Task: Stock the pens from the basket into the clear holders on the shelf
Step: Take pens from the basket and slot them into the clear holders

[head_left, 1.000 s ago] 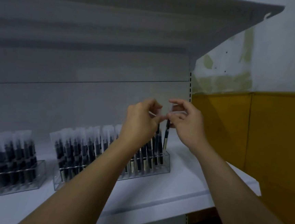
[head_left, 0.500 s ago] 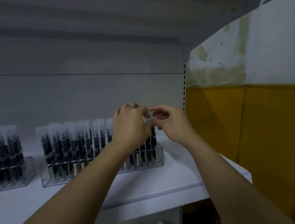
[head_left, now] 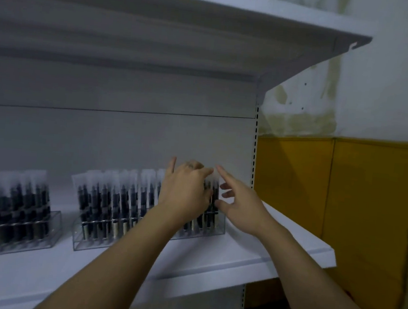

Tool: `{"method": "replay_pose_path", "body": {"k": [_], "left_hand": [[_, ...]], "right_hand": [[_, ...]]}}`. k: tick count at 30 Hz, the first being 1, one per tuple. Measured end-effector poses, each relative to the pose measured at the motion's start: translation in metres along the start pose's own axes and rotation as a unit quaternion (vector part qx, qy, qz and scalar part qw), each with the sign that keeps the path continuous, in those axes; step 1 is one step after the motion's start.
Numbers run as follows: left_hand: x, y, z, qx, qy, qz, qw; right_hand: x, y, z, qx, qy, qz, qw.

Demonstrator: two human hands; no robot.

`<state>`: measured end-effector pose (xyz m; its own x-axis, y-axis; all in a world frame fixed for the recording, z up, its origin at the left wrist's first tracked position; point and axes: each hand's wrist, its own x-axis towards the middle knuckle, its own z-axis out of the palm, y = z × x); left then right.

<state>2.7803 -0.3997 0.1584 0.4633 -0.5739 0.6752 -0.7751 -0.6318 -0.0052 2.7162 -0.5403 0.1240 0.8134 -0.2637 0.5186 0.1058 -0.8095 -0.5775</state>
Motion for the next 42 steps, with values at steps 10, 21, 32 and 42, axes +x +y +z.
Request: {"method": "replay_pose_path", "body": {"k": [10,21,32,42], "left_hand": [[-0.03,-0.031,-0.034,0.037,0.001,-0.016,0.999],[-0.037,-0.077,-0.037,0.119,-0.107,-0.035,0.986],[-0.048,-0.086,-0.04,0.101,-0.052,-0.029,0.993],[-0.065,-0.118,-0.057,0.122,-0.113,-0.039,0.985]], "right_hand": [[-0.017,-0.029,0.002,-0.097,0.024,-0.044,0.994],[0.023,-0.05,0.021,-0.306,-0.044,-0.075,0.948],[0.018,-0.054,0.025,-0.323,-0.025,-0.049,0.945],[0.018,-0.092,0.042,-0.331,-0.068,-0.068,0.939]]}}
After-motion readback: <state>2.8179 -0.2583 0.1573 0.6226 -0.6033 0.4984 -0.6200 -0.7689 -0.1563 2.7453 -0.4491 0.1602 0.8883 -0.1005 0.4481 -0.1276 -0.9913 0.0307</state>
